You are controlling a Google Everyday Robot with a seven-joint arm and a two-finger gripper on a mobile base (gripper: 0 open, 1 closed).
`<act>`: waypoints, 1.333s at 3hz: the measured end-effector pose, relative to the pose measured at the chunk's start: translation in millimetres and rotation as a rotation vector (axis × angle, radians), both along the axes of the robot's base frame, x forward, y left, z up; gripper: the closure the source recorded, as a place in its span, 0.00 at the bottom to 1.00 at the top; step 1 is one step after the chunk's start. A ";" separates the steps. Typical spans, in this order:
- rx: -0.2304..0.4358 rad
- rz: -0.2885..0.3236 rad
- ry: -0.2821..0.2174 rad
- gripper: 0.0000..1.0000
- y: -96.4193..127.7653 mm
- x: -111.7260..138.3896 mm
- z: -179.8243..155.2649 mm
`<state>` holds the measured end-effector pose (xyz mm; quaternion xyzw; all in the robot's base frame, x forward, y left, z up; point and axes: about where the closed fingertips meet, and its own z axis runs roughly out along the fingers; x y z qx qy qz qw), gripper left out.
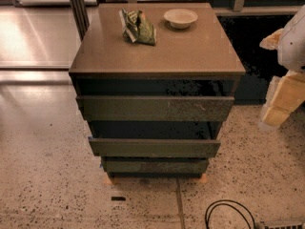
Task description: Open top drawer
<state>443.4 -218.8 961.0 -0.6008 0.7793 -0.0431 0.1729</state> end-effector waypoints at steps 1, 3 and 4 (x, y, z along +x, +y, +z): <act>0.004 0.002 -0.014 0.00 -5.3 14.5 -37.7; 0.097 0.009 -0.003 0.00 -6.3 51.7 -96.2; 0.136 0.019 0.021 0.00 -5.1 56.0 -116.5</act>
Offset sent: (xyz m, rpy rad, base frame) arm 0.0632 -0.0089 -0.1148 0.0946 -0.0113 0.0129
